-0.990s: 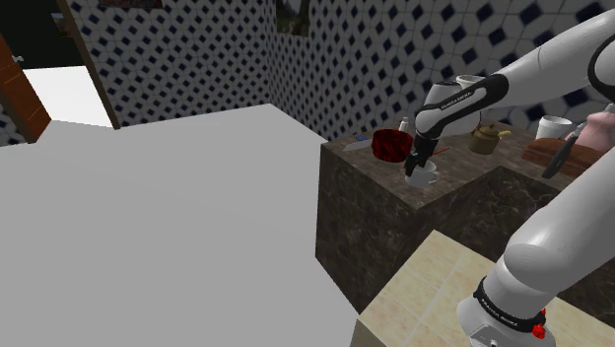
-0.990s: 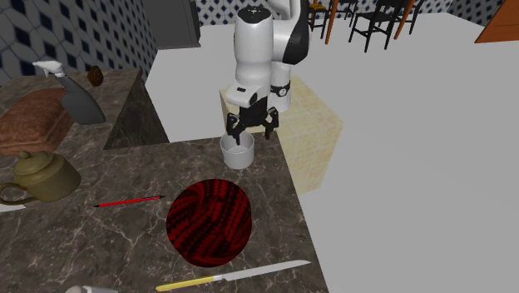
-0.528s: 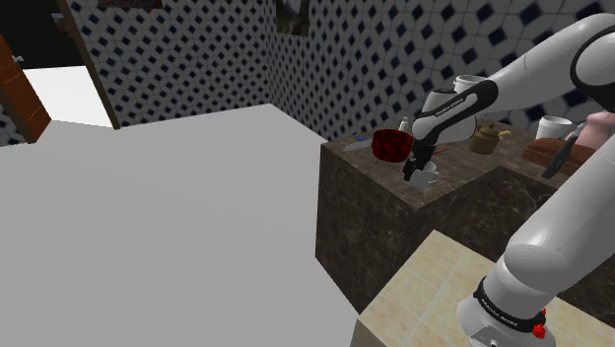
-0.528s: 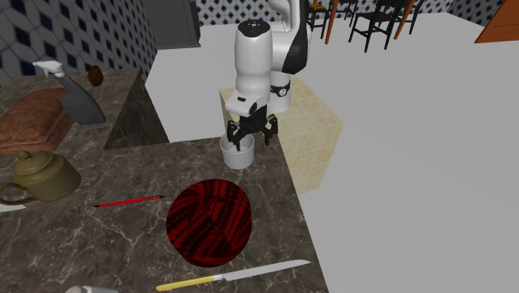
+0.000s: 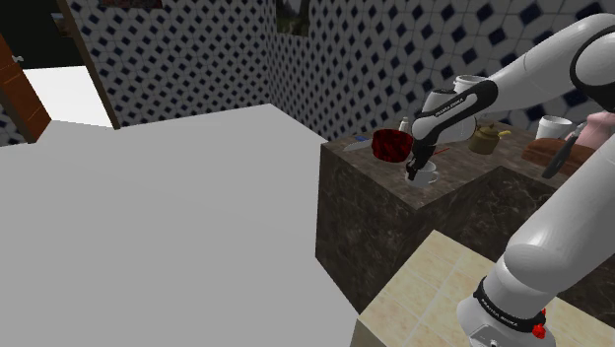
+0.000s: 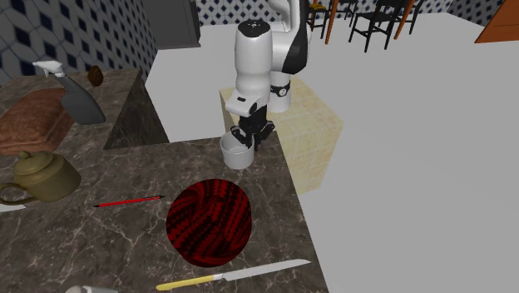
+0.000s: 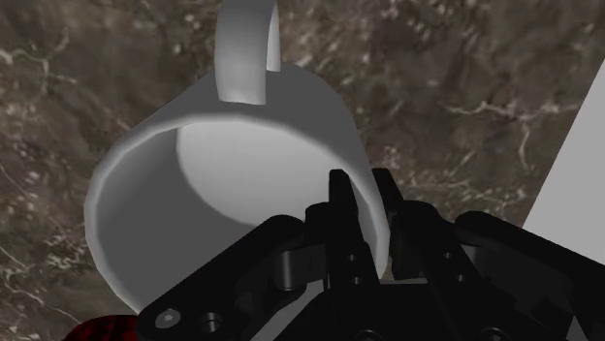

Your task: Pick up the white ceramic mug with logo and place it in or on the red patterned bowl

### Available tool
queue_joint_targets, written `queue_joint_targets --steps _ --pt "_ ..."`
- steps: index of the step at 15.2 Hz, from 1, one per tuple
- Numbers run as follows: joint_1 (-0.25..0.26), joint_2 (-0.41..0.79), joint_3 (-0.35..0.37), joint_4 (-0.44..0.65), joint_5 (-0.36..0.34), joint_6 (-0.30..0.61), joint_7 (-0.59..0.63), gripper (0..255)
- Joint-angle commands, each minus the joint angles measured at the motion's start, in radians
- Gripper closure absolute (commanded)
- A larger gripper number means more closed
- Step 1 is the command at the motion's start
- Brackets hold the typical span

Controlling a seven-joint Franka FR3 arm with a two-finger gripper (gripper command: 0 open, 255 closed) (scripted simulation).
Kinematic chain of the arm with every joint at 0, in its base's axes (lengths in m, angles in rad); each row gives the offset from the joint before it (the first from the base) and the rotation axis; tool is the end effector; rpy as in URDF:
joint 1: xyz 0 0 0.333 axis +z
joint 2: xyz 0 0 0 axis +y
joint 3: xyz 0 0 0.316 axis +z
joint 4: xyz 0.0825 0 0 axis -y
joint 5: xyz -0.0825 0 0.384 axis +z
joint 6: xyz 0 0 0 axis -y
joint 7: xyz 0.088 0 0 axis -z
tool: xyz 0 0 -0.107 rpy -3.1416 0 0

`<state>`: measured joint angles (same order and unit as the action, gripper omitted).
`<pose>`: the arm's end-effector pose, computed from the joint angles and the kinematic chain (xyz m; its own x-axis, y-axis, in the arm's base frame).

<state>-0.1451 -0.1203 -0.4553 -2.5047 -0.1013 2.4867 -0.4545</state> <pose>0.3857 -0.2618 0.3311 0.9950 -0.0656 0.0751 -0.0698 -0.9961 0.0545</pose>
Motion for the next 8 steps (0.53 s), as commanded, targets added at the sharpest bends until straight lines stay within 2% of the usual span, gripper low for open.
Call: queue_joint_targets --steps 1,6,8 --pt "0.000 0.000 0.000 0.000 0.000 0.000 0.000 255" --pt "0.000 0.000 0.000 0.000 0.000 0.000 0.000 255" --pt "-0.002 -0.022 0.003 0.010 -0.011 -0.030 0.008 255"
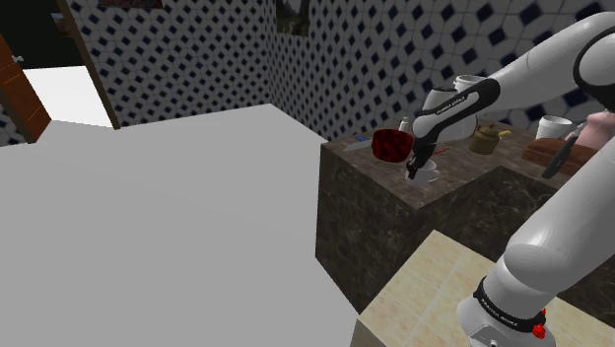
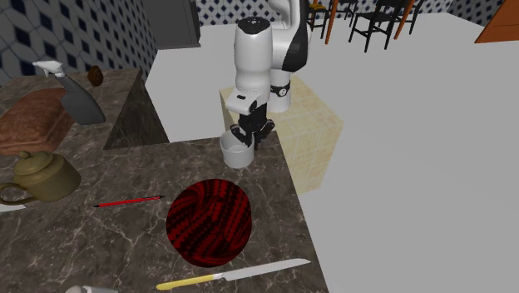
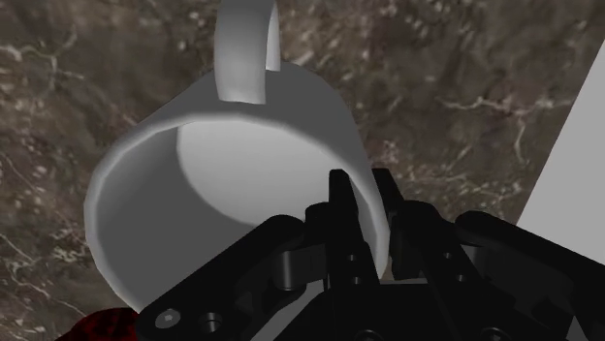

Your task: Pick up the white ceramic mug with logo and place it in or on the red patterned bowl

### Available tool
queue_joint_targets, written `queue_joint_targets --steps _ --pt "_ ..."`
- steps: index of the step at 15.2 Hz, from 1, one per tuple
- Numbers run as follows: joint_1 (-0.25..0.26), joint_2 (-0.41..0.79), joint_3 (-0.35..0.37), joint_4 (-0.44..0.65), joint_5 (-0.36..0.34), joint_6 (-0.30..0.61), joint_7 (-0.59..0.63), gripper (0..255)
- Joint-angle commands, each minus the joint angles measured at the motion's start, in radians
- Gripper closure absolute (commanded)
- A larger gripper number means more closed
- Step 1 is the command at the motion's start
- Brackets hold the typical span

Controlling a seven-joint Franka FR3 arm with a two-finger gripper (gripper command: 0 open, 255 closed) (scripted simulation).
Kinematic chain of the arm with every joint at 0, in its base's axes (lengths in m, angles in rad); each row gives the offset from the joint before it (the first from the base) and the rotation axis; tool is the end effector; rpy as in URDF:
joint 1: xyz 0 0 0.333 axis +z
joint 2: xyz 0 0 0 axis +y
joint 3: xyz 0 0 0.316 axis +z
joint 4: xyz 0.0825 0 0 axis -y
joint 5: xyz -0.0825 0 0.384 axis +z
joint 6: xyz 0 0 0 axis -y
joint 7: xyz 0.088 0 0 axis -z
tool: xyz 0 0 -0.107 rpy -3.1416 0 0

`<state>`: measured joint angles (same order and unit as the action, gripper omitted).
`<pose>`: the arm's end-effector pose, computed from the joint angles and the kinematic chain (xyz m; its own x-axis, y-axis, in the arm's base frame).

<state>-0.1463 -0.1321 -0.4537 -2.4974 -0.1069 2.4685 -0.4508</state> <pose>0.3861 -0.2622 0.3374 0.9950 -0.0655 0.0752 -0.0697 -0.9961 0.0544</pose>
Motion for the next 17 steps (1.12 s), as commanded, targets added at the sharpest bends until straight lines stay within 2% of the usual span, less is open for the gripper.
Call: queue_joint_targets --steps 1,17 --pt "-0.002 -0.021 0.003 0.007 -0.011 -0.027 0.008 255" --pt "-0.012 -0.154 0.036 0.119 -0.050 -0.266 0.040 255"
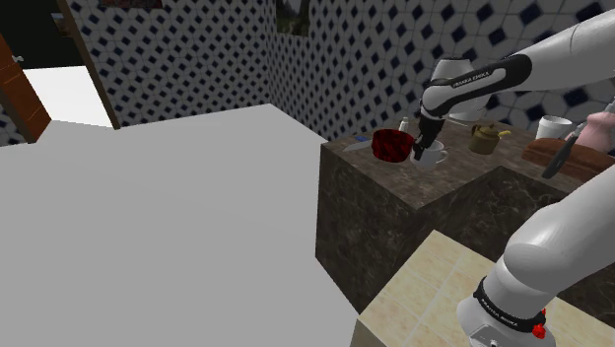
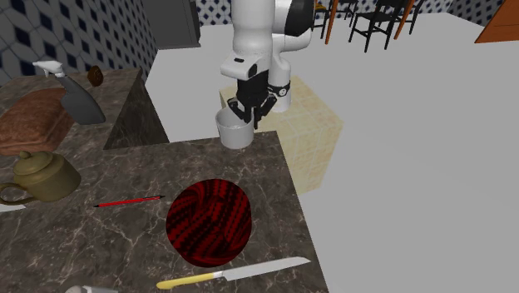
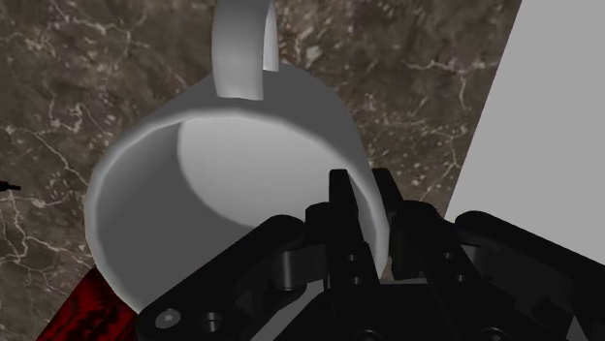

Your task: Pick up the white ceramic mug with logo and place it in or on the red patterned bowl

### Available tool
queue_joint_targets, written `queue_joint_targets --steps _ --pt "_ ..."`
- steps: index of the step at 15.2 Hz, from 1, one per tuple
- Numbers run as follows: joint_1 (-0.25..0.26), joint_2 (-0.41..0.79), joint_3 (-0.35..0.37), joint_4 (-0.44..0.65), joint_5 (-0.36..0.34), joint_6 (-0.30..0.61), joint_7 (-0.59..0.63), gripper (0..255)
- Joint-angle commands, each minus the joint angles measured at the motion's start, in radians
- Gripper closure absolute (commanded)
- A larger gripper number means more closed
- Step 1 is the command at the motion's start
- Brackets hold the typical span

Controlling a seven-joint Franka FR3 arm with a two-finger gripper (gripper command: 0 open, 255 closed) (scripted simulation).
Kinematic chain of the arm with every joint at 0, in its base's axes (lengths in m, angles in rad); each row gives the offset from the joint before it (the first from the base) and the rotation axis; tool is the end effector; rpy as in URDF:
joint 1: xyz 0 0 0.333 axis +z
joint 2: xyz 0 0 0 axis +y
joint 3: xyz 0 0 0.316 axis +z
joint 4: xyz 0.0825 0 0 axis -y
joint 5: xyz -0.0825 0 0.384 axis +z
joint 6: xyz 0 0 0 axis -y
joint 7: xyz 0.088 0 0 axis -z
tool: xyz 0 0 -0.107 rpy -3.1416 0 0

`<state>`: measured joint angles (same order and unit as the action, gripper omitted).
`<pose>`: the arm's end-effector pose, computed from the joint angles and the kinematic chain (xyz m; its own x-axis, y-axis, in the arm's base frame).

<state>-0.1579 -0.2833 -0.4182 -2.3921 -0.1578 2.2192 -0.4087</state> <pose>0.3851 -0.2605 0.4253 0.9950 -0.0655 0.0754 -0.0697 -0.9961 0.0545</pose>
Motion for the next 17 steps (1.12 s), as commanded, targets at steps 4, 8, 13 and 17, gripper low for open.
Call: queue_joint_targets --steps 4,8,13,17 --pt "0.000 -0.025 0.008 0.050 -0.002 -0.074 0.001 255" --pt "0.000 -0.043 0.016 0.089 -0.003 -0.131 0.003 255" --pt "0.001 -0.060 0.024 0.143 -0.002 -0.201 0.004 255" --pt "0.019 0.068 -0.003 0.271 0.047 -0.205 -0.036 255"
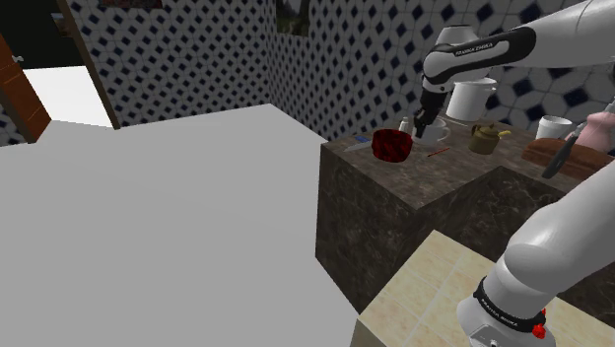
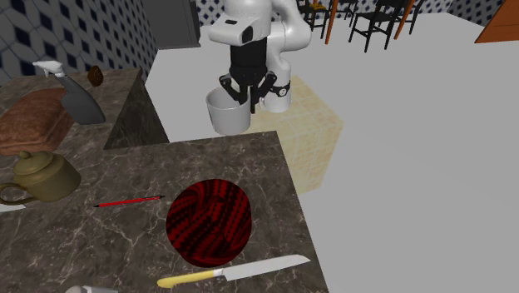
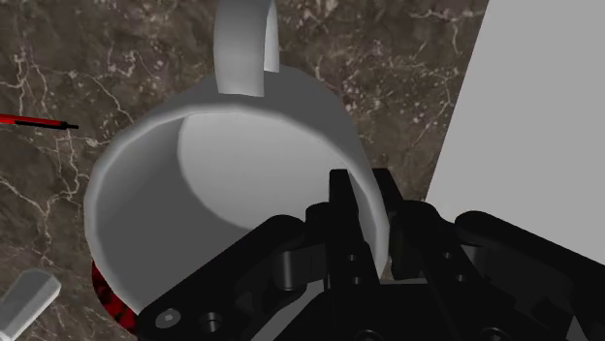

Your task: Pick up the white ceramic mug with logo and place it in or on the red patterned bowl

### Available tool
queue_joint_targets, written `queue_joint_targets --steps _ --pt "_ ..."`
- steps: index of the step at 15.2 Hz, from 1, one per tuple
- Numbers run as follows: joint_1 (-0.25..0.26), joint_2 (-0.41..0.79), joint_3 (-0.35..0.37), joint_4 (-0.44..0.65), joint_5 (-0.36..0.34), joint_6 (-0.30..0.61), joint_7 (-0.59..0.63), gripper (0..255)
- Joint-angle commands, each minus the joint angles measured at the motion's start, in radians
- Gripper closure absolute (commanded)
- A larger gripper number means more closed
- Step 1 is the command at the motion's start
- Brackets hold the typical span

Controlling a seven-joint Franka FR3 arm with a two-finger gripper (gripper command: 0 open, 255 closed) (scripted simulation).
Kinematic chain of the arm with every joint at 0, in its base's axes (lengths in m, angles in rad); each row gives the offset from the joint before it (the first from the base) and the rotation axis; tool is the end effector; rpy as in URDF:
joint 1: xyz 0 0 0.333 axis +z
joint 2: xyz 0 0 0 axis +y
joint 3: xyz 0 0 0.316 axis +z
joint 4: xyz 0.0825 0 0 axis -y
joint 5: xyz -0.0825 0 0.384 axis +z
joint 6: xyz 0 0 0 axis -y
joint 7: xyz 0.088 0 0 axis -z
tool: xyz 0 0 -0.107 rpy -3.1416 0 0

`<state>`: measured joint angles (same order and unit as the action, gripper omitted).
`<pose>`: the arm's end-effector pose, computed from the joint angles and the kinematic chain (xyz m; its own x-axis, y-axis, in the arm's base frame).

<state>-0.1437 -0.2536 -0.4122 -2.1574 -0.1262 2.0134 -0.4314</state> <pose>0.4094 -0.2766 0.5041 0.9950 -0.0660 0.0751 -0.0702 -0.9961 0.0541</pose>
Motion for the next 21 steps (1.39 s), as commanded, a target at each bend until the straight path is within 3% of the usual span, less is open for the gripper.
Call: queue_joint_targets --steps 1,8,14,21 --pt "0.008 0.082 -0.017 0.079 0.034 -0.001 -0.027 255" --pt "-0.010 0.396 -0.052 0.426 0.186 -0.063 -0.131 255" --pt "-0.105 0.705 -0.038 0.845 0.319 -0.200 -0.189 255" --pt "-0.097 0.705 -0.032 0.751 0.320 -0.106 -0.193 255"
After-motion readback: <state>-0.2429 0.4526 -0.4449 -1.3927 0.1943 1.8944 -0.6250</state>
